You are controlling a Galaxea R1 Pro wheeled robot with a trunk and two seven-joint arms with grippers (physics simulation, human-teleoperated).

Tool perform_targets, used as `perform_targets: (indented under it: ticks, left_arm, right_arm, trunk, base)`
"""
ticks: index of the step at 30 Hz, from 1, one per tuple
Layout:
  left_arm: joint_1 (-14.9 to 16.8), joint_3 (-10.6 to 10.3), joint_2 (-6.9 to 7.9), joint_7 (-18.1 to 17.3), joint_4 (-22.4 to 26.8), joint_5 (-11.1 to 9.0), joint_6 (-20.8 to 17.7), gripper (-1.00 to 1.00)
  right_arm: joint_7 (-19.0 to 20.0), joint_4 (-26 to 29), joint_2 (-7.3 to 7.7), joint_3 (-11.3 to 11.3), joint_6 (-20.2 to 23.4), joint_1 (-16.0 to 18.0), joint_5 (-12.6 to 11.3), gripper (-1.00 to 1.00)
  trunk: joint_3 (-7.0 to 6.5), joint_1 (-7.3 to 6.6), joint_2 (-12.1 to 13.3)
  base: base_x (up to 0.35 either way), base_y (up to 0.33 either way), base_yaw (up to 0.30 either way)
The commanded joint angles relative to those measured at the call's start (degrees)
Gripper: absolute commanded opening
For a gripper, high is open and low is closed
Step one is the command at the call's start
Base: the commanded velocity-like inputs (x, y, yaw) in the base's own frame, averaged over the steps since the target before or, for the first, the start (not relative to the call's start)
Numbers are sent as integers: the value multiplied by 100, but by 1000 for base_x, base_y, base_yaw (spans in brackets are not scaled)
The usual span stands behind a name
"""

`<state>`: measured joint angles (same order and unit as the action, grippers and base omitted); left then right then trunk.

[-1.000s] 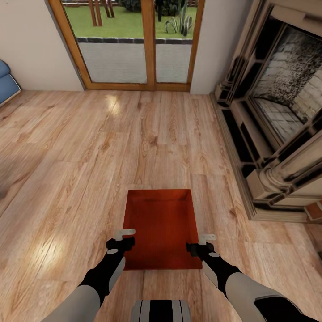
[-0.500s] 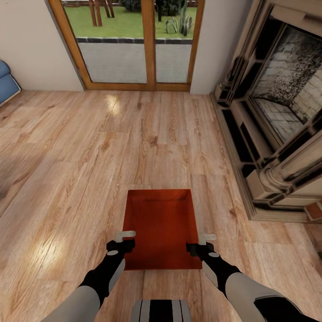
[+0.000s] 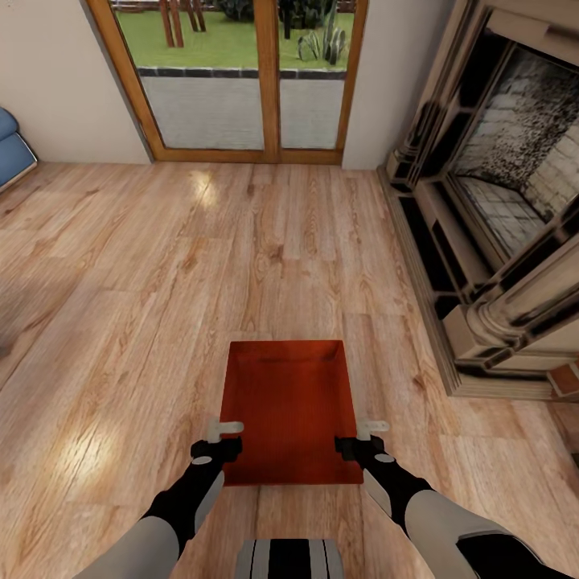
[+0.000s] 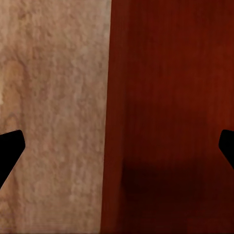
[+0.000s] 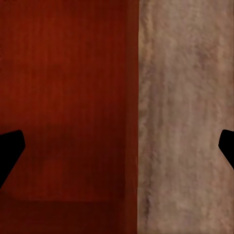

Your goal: Move the two storage containers from the living room to the garage. In the garage, place one container on the floor and stack the other container on top of it (either order is fine).

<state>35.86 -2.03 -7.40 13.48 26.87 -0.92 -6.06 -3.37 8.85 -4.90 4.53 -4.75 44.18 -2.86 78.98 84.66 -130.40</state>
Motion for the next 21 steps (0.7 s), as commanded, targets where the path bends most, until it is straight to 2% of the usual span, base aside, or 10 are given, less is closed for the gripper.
perform_targets:
  ticks: [1,2,7,21]
  left_arm:
    - [0,-19,2,32,5,-14,-37,100]
    - [0,-4,11,28,-10,-39,-103,-100]
    - [0,-8,6,35,38,-23,-338,-100]
    - [0,0,-4,110,151,-21,-343,-100]
  right_arm:
    - [-31,-6,0,48,-17,3,-31,100]
    - [-31,-6,3,48,-16,3,-32,-100]
    - [-32,-6,-1,48,-17,3,-39,-100]
    - [-32,-6,-2,44,-17,3,-40,-100]
  trunk:
    - [3,-1,-1]
    - [3,-1,-1]
    - [3,-1,-1]
    - [3,-1,-1]
  base:
    - [0,0,0]
    - [0,0,0]
    - [0,0,0]
    - [0,0,0]
